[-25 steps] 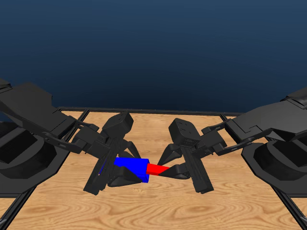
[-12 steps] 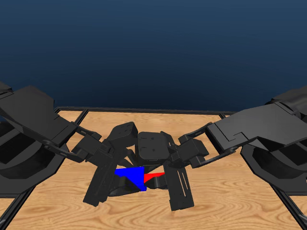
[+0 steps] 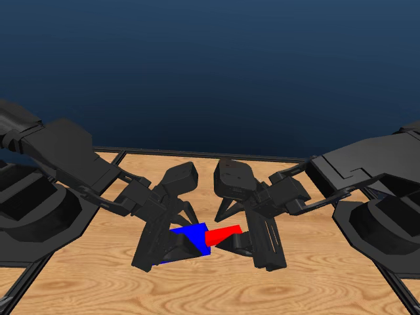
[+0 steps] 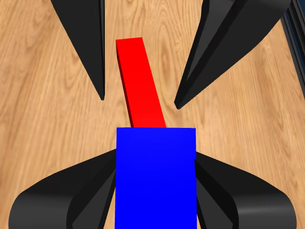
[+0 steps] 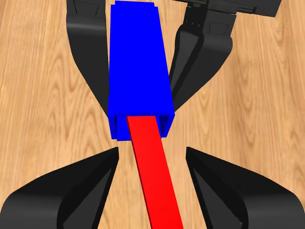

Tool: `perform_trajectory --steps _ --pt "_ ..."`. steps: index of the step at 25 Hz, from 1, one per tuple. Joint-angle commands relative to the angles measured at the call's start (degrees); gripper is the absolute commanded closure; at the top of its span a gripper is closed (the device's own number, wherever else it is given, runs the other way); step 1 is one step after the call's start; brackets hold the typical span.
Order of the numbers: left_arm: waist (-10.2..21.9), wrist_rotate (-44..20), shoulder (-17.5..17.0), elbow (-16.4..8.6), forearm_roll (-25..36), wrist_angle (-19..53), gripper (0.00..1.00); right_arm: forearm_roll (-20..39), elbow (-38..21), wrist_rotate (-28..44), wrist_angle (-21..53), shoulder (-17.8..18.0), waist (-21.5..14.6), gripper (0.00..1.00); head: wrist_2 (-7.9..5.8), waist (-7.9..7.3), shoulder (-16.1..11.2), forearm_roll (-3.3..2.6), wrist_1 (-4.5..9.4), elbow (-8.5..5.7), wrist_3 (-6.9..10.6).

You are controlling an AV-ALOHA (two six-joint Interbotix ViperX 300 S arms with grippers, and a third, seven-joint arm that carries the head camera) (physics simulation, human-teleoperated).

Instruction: Insert peg into socket

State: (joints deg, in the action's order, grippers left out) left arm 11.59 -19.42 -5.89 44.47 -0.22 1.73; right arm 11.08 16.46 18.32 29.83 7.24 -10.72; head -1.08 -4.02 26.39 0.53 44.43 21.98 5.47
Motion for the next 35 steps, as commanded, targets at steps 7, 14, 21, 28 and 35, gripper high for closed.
perform_trajectory --steps 7,14,21,28,35 --pt "0.92 -0.21 -0.94 -0.90 -0.16 -2.29 1.00 2.21 9.95 10.19 -1.20 -9.53 0.78 0.00 -0.25 -0.65 1.62 0.11 -0.68 -0.32 0.18" --pt "1.06 -1.43 -1.16 -1.02 0.82 -1.25 1.00 0.69 15.46 13.74 -5.64 -9.09 0.19 0.00 -0.15 -0.19 1.71 0.03 -0.40 -0.24 -0.11" --pt "1.03 -1.13 -0.61 -1.27 0.47 -0.68 1.00 2.09 13.09 12.52 -9.13 -6.58 -0.62 1.00 0.26 0.33 1.34 0.00 -0.28 -0.35 -0.48" --pt "1.07 -2.93 0.05 -2.41 1.55 1.26 1.00 1.13 7.73 8.01 -11.09 -3.15 -0.62 1.00 0.89 0.99 1.00 0.00 0.01 -0.43 -1.22" --pt "0.96 -4.87 0.78 -3.38 3.28 3.47 1.00 -1.76 2.56 3.35 -13.36 2.65 -0.36 1.00 1.73 1.68 0.98 0.05 0.07 -0.28 -2.11"
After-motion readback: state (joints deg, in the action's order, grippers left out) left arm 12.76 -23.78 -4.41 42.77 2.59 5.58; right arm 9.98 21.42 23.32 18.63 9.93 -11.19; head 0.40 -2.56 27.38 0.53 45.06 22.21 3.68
